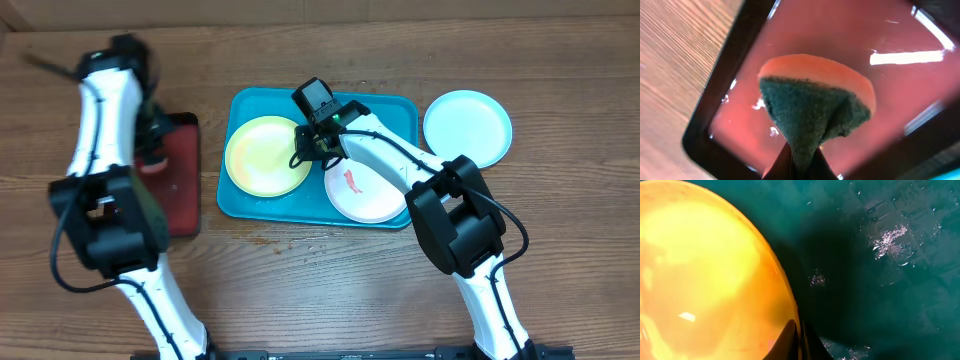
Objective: Clean dirty plates on tray and stack at the side
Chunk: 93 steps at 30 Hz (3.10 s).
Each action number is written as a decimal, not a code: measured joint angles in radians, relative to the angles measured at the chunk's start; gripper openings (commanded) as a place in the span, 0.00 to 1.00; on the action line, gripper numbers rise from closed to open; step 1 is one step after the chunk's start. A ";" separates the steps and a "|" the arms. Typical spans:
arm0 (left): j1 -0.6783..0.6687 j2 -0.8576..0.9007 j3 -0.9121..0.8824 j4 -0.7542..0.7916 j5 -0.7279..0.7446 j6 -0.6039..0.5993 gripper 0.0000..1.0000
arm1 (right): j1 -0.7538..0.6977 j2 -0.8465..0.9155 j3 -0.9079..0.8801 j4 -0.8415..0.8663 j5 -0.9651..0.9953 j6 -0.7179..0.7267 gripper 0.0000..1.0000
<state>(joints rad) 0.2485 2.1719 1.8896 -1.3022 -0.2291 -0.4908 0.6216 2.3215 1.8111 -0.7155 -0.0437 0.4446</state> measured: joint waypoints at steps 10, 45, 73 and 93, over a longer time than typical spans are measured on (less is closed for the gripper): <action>0.066 0.001 -0.179 0.121 0.204 0.071 0.68 | 0.000 0.000 0.000 0.005 0.006 -0.001 0.04; 0.066 0.001 -0.054 0.061 0.245 0.082 1.00 | 0.197 -0.246 0.230 0.126 1.152 -1.001 0.04; 0.066 0.001 -0.054 0.034 0.245 0.082 1.00 | -0.164 -0.248 0.234 -0.328 0.612 -0.335 0.04; 0.066 0.001 -0.054 0.036 0.245 0.082 1.00 | -0.857 -0.271 -0.055 -0.389 0.026 -0.209 0.16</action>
<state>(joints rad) 0.3141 2.1731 1.8355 -1.2663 0.0158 -0.4088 -0.2356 2.0502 1.7557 -1.1049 -0.0181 0.2356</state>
